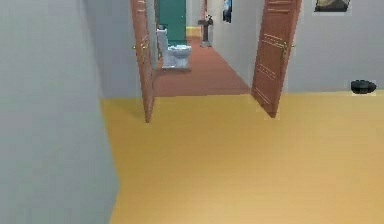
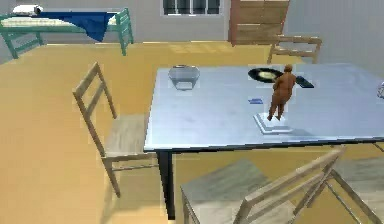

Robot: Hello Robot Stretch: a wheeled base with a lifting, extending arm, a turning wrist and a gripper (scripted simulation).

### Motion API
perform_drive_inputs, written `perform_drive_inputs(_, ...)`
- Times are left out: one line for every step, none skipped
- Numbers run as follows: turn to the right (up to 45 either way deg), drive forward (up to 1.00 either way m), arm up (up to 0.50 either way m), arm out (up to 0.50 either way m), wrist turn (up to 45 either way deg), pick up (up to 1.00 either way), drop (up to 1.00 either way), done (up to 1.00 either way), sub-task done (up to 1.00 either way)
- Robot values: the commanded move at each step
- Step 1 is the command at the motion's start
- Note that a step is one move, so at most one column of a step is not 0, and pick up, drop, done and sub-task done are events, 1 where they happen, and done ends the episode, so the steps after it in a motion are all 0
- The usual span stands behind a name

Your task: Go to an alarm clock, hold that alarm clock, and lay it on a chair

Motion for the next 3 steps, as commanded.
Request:
perform_drive_inputs(39.0,0.0,0.0,0.0,0.0,0.0,0.0,0.0,0.0)
perform_drive_inputs(0.0,1.0,0.0,0.0,0.0,0.0,0.0,0.0,0.0)
perform_drive_inputs(9.0,0.0,0.0,0.0,0.0,0.0,0.0,0.0,0.0)
